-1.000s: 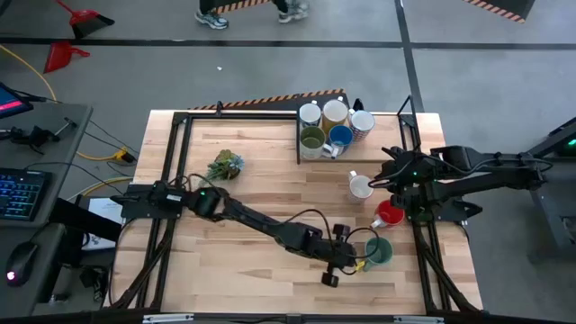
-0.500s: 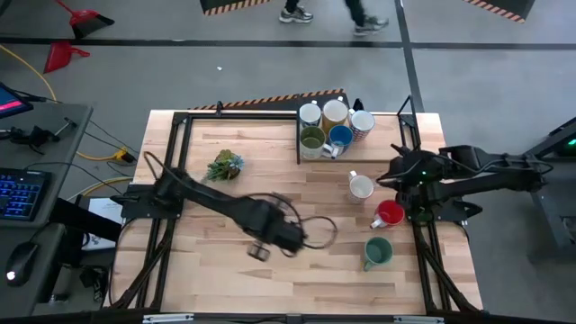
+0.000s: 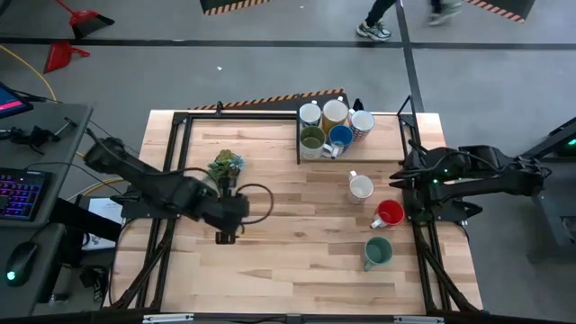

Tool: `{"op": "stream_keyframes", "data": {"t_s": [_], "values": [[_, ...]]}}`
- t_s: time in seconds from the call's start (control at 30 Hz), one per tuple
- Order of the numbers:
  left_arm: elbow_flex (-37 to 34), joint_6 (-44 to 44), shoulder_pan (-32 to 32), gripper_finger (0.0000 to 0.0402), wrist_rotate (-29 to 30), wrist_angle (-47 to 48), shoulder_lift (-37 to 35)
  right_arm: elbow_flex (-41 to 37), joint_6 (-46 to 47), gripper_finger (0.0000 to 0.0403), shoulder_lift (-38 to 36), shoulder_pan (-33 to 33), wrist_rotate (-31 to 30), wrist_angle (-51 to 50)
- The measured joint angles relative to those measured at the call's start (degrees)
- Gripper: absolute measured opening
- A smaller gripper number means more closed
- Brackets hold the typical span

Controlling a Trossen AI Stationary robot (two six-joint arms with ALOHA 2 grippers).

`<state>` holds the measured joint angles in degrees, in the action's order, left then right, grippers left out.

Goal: Place coffee mugs
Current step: Put the white gray mug on the shelf

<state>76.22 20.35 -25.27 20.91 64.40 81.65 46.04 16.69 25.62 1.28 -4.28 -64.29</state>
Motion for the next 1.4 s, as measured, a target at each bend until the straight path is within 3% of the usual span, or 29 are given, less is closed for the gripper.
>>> {"op": "stream_keyframes", "data": {"t_s": [0.23,0.43,0.53,0.67,0.8,0.93,1.13,1.4], "values": [[-20.6,3.7,-1.6,0.0,5.1,-29.9,-5.7,0.0,0.9,0.0089,0.5,0.0,-0.3,0.9],[-31.5,-8.0,-0.1,0.0,8.1,-61.6,-2.6,0.0,-5.0,0.0089,4.1,0.0,-6.0,10.3],[-36.2,-13.2,1.7,0.0,7.9,-71.7,-0.6,0.0,-6.8,0.0089,7.4,0.0,-12.2,15.7],[-42.3,-14.4,6.3,0.0,3.6,-78.4,0.8,0.0,-10.9,0.0089,12.5,0.0,-14.4,18.2],[-46.8,-15.6,12.3,0.0,-5.8,-84.8,0.9,0.0,-11.5,0.0089,17.1,0.0,-13.6,17.7],[-48.1,-21.3,19.2,0.0,-16.5,-88.7,0.9,-0.1,-12.1,0.0089,21.1,0.0,-7.9,16.4],[-48.2,-24.9,27.3,0.0,-28.4,-91.7,0.8,-0.1,-9.8,0.0089,29.7,0.0,-10.1,13.0],[-48.2,-25.1,28.7,0.0,-31.0,-94.4,0.8,-0.1,-9.2,0.0089,35.2,0.0,-5.3,13.3]]}}
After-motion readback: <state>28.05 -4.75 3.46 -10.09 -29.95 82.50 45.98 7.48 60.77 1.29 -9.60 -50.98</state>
